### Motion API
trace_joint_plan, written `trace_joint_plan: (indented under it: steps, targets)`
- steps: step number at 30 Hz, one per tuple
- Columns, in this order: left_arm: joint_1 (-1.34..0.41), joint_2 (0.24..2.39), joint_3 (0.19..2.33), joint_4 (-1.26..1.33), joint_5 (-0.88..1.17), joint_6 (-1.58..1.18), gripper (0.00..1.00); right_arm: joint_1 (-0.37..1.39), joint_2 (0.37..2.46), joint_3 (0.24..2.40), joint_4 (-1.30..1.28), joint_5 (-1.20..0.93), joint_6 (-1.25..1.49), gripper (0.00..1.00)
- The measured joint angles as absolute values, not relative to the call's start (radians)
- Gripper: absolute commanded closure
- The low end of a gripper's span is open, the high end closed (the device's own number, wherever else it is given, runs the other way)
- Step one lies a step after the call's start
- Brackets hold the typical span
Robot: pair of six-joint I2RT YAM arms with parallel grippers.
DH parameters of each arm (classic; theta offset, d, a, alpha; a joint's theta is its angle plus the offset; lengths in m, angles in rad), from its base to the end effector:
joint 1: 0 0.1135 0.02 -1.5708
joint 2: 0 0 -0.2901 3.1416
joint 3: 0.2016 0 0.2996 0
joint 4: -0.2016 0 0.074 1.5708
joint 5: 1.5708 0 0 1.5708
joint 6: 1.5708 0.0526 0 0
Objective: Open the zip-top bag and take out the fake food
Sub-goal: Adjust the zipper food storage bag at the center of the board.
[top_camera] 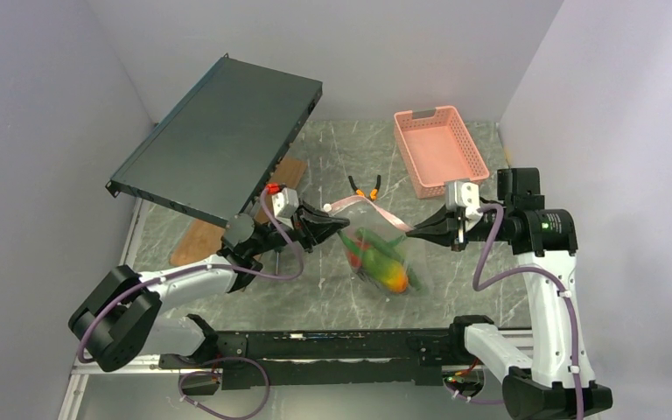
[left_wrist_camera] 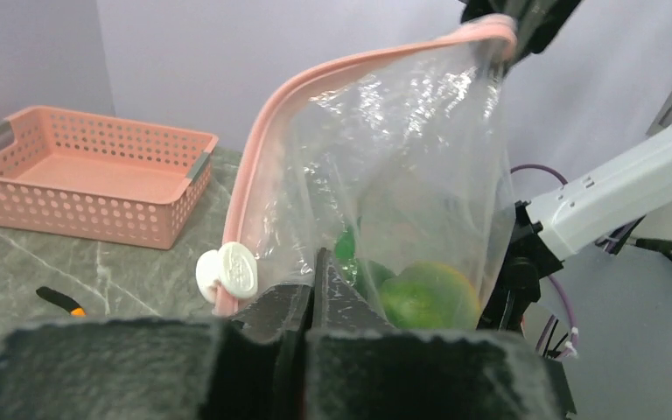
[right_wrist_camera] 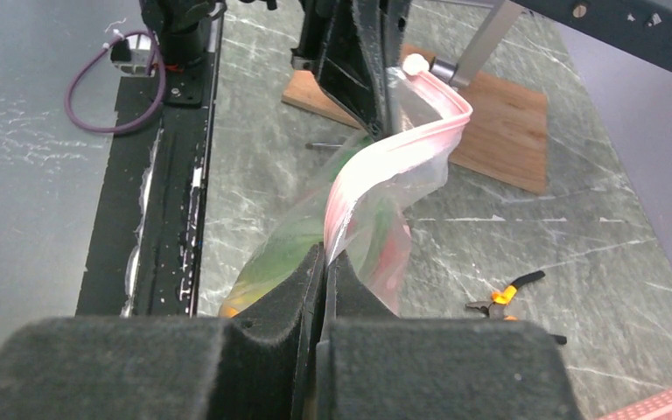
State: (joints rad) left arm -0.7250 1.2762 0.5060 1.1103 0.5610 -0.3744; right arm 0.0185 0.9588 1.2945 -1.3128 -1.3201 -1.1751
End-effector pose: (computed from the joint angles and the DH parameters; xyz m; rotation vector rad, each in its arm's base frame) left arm 0.2060 -0.2199 0.2693 0.7447 1.1818 -1.2738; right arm 0.1584 0.0539 0.4321 -1.3771 1.2597 0.8766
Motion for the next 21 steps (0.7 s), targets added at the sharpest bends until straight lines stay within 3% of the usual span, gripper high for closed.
trace_joint_plan:
  steps: [4,9,10,11,14,16,18,21]
  targets:
    - [-0.725,1.238,0.500,1.090,0.577,-0.372,1.00,0.012,0.948,1.287,-1.206,-1.282,-1.039,1.00]
    - [-0.750,1.037,0.461,0.896,0.479,-0.271,1.00,0.010,0.944,1.216,-0.982,-1.105,-0.813,1.00]
    - [-0.764,1.008,0.462,0.867,0.460,-0.245,1.00,0.010,0.959,1.210,-0.960,-1.069,-0.786,0.96]
    - [-0.776,0.988,0.465,0.842,0.445,-0.226,1.00,0.010,0.981,1.210,-0.950,-1.044,-0.770,0.87]
    - [-0.816,0.979,0.504,0.737,0.412,-0.149,1.00,0.010,1.065,1.221,-0.957,-1.009,-0.766,0.40]
    - [-0.837,1.003,0.543,0.665,0.390,-0.097,1.00,0.013,1.127,1.236,-0.997,-1.001,-0.797,0.20]
    - [-0.863,1.034,0.586,0.601,0.364,-0.037,1.00,0.025,1.156,1.259,-1.056,-1.005,-0.841,0.09]
    - [-0.921,1.079,0.652,0.514,0.329,0.048,1.00,0.090,1.150,1.322,-1.138,-1.026,-0.898,0.05]
